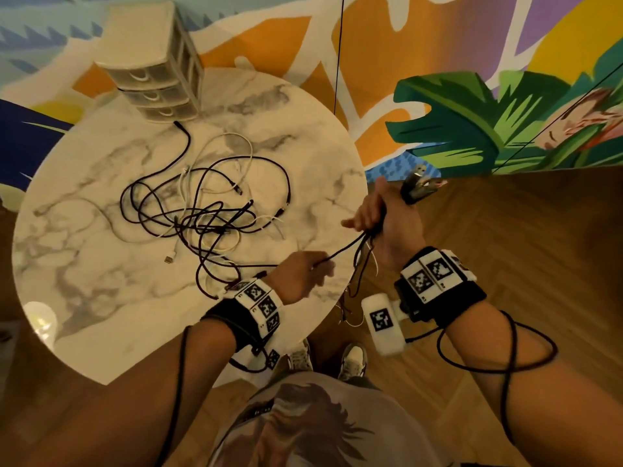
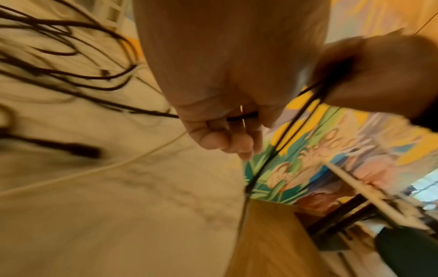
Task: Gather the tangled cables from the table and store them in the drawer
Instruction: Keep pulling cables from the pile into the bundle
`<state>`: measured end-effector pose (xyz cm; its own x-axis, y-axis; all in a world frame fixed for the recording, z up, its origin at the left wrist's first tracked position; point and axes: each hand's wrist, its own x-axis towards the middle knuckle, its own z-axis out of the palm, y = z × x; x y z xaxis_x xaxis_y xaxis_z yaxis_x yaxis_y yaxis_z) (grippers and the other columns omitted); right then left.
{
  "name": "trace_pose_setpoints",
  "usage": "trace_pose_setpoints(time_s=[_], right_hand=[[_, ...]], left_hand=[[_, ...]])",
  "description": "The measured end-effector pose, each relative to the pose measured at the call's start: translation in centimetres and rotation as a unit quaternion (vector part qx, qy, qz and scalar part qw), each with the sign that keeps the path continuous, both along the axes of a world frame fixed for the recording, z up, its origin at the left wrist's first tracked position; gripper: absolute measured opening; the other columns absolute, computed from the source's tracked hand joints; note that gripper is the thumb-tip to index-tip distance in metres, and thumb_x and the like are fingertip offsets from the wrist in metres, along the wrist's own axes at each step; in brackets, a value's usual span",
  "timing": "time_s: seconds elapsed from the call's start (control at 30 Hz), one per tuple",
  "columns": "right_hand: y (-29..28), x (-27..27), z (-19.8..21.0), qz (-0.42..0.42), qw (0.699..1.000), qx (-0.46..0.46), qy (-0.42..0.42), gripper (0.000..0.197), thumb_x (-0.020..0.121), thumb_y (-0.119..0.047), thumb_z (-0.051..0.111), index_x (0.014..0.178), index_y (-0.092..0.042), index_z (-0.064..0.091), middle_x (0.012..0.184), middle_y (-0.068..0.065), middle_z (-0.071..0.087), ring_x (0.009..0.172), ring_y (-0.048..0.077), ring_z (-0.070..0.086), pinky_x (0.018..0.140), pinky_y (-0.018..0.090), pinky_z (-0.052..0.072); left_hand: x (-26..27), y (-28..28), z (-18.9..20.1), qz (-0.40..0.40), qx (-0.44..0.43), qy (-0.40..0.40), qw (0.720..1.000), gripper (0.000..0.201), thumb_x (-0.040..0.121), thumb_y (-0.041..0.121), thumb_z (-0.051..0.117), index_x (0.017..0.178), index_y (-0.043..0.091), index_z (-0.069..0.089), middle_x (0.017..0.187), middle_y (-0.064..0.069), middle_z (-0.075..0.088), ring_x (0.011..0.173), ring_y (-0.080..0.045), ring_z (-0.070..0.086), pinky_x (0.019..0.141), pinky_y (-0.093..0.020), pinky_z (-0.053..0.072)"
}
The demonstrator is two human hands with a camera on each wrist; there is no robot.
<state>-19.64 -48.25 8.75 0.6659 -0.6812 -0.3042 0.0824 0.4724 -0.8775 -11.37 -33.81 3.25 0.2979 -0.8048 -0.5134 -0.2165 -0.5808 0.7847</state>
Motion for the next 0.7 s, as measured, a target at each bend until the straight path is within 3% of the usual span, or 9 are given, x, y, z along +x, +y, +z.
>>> trace_pose_setpoints(time_s=[0.07, 0.13, 0.2, 0.27, 0.33, 0.43, 0.53, 0.63, 0.7], right_hand=[[-1.0, -0.6, 0.3, -0.023, 0.997, 0.07, -0.018, 0.059, 0.102, -0.032, 0.036, 0.047, -0.014, 0.029, 0.04, -0.001, 0.024, 0.037, 0.014, 0.024, 0.043, 0.024, 0.035], [-2.6, -1.5, 0.4, -0.059, 0.995, 0.077, -0.022, 0.056, 0.101, -0.035, 0.036, 0.051, -0.013, 0.025, 0.039, -0.003, 0.021, 0.035, 0.012, 0.017, 0.038, 0.021, 0.02], [-4.3, -2.4, 0.3, -0.127, 0.99, 0.055, -0.014, 0.054, 0.101, -0.034, 0.037, 0.053, -0.014, 0.026, 0.04, -0.004, 0.022, 0.034, 0.012, 0.017, 0.037, 0.02, 0.017], [-5.4, -3.0, 0.3, -0.203, 0.979, 0.027, 0.002, 0.053, 0.101, -0.035, 0.039, 0.052, -0.016, 0.029, 0.042, -0.005, 0.024, 0.036, 0.012, 0.019, 0.037, 0.022, 0.019], [-5.2, -3.2, 0.6, -0.241, 0.97, -0.024, 0.03, 0.051, 0.1, -0.036, 0.04, 0.054, -0.018, 0.033, 0.045, -0.005, 0.027, 0.039, 0.012, 0.023, 0.039, 0.023, 0.021], [-2.5, -2.5, 1.5, -0.118, 0.979, -0.14, 0.085, 0.046, 0.099, -0.036, 0.043, 0.057, -0.019, 0.04, 0.048, -0.004, 0.035, 0.041, 0.01, 0.03, 0.043, 0.023, 0.028], [0.6, -1.9, 1.5, 0.098, 0.956, -0.23, 0.154, 0.053, 0.099, -0.038, 0.042, 0.057, -0.009, 0.058, 0.046, -0.006, 0.043, 0.041, 0.005, 0.034, 0.048, 0.019, 0.028], [-0.2, -2.6, 0.6, 0.111, 0.943, -0.231, 0.214, 0.042, 0.099, -0.037, 0.042, 0.078, -0.009, 0.066, 0.051, -0.015, 0.055, 0.045, -0.002, 0.047, 0.052, 0.015, 0.033], [-1.4, -3.8, 0.0, 0.136, 0.932, -0.224, 0.249, 0.038, 0.098, -0.043, 0.043, 0.079, -0.025, 0.071, 0.055, -0.008, 0.061, 0.046, 0.002, 0.047, 0.055, 0.023, 0.037]], left_hand=[[1.4, 1.8, -1.4, 0.02, 0.031, -0.039, 0.999, 0.026, 0.098, 0.027, 0.046, 0.081, 0.013, 0.06, 0.069, -0.004, 0.055, 0.047, -0.008, 0.043, 0.049, -0.025, 0.037], [4.1, 4.2, -2.9, 0.029, 0.061, -0.113, 0.991, 0.029, 0.095, 0.034, 0.047, 0.075, 0.017, 0.059, 0.072, -0.005, 0.059, 0.058, -0.013, 0.051, 0.059, -0.029, 0.042], [7.2, 6.2, -3.4, 0.098, 0.07, -0.136, 0.983, 0.036, 0.085, 0.045, 0.049, 0.079, 0.012, 0.063, 0.077, -0.012, 0.064, 0.069, -0.021, 0.056, 0.068, -0.037, 0.048], [9.5, 7.2, -2.1, 0.158, 0.08, -0.152, 0.972, 0.031, 0.089, 0.042, 0.052, 0.079, 0.016, 0.066, 0.074, -0.011, 0.065, 0.069, -0.022, 0.055, 0.064, -0.032, 0.046], [10.1, 6.4, 0.4, 0.203, 0.055, -0.181, 0.961, 0.036, 0.094, 0.039, 0.047, 0.07, 0.02, 0.064, 0.067, -0.01, 0.063, 0.063, -0.023, 0.055, 0.064, -0.03, 0.044], [7.1, 2.6, 4.8, 0.212, -0.022, -0.166, 0.963, 0.047, 0.094, 0.043, 0.044, 0.066, 0.013, 0.066, 0.062, -0.015, 0.065, 0.051, -0.022, 0.054, 0.063, -0.031, 0.044], [1.6, -1.6, 7.2, 0.096, -0.019, -0.117, 0.988, 0.049, 0.097, 0.035, 0.043, 0.059, 0.012, 0.064, 0.045, 0.001, 0.058, 0.042, -0.013, 0.053, 0.053, -0.024, 0.043], [-1.4, -3.6, 7.3, 0.053, -0.042, -0.071, 0.995, 0.052, 0.1, 0.029, 0.037, 0.058, 0.009, 0.061, 0.043, -0.001, 0.055, 0.038, -0.01, 0.05, 0.05, -0.025, 0.039], [-2.7, -4.0, 6.5, 0.008, -0.046, -0.038, 0.998, 0.051, 0.101, 0.029, 0.037, 0.057, 0.012, 0.058, 0.045, 0.0, 0.054, 0.038, -0.006, 0.047, 0.051, -0.024, 0.038]])
